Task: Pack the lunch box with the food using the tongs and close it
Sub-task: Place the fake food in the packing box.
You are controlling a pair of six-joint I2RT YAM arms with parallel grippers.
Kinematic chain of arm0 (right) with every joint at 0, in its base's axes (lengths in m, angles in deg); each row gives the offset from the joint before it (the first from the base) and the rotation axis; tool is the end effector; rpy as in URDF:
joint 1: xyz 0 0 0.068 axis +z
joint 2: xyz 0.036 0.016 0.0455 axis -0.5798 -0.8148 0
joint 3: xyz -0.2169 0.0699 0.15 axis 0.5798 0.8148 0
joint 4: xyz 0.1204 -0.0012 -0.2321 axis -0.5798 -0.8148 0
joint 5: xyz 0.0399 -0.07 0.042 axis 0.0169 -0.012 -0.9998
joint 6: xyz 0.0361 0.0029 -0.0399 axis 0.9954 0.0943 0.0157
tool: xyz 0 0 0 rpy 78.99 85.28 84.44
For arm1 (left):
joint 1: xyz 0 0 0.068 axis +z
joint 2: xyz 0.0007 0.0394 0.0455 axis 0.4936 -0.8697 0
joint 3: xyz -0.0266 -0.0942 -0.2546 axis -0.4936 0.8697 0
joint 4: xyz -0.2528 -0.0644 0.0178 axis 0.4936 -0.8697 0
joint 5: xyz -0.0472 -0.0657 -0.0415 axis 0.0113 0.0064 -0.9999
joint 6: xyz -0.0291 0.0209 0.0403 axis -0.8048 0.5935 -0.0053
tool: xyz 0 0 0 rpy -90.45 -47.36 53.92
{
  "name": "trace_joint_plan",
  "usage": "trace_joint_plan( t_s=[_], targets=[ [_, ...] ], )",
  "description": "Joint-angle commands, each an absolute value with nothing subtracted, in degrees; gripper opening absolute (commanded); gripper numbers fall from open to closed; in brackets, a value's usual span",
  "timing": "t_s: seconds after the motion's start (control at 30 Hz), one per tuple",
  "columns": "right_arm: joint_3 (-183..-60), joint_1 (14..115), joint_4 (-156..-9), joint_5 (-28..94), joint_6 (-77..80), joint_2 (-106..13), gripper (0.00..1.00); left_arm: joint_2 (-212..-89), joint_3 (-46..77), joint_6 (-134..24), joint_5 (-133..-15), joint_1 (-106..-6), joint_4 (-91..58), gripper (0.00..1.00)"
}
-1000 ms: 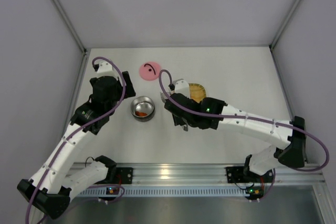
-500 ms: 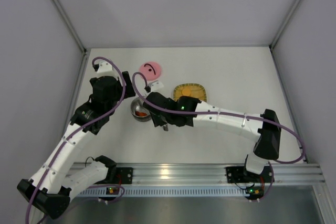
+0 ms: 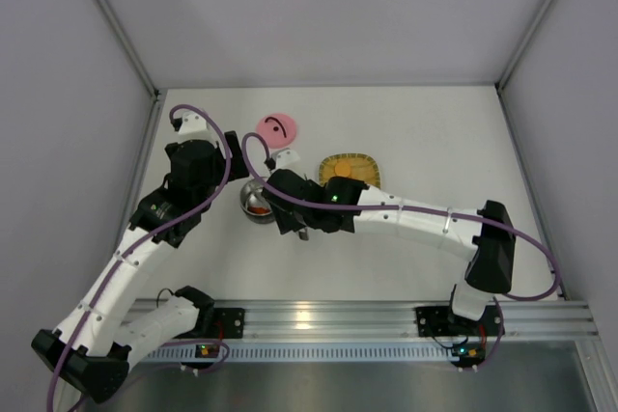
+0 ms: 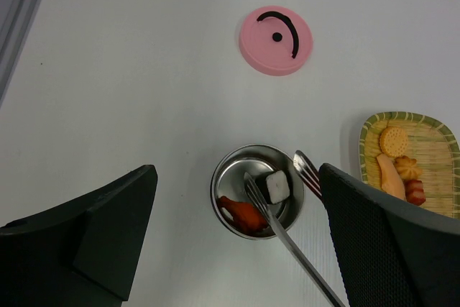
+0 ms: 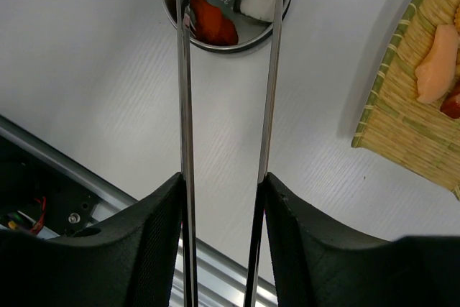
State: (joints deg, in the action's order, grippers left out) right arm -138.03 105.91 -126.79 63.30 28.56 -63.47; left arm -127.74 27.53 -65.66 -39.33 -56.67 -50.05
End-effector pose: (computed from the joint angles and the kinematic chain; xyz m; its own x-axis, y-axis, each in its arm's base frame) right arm 0.1379 0.3484 0.3252 -0.6574 -0.3087 -0.6874 -0.5106 0.8534 0.1050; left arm 0.1797 -0.0739 0.3695 -0.3592 -0.1979 -0.9121 -0.1002 0.9798 -0.1731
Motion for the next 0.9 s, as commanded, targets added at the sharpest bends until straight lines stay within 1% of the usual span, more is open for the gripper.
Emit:
trace_joint_plan(
  t_s=[0.0,0.23,0.4,0.53,0.67,0.77,0.87],
  targets=[
    [-140.7,107.1,-123.5,64.2,28.1,-62.8,0.46,-127.6,26.6,-65.2,-38.2,-56.4,-48.7,0.99],
    [-140.7,106.9,-125.6,67.2,27.8,-60.8,0.48,-127.6,26.6,-65.3,-38.0,-56.4,-48.7,0.99],
    [-138.2,106.1,-128.8,72.5,28.2,-55.7,0.5,-127.6,26.6,-65.4,-38.1,-56.4,-48.7,0.99],
    [-132.2,102.9,-130.5,75.2,29.6,-48.6,0.5,-127.6,26.5,-65.3,-38.2,-56.4,-48.7,0.99],
    [-122.6,98.6,-131.6,76.6,31.9,-42.1,0.5,-127.6,26.6,-65.2,-38.2,-56.4,-48.7,0.99],
    [-116.5,96.3,-132.7,77.0,33.7,-37.7,0.49,-127.7,26.5,-65.2,-38.4,-56.4,-48.6,0.99],
    [-111.8,94.5,-131.7,75.9,34.4,-36.1,0.46,-127.7,26.5,-65.3,-38.6,-56.4,-48.6,0.99]
  ],
)
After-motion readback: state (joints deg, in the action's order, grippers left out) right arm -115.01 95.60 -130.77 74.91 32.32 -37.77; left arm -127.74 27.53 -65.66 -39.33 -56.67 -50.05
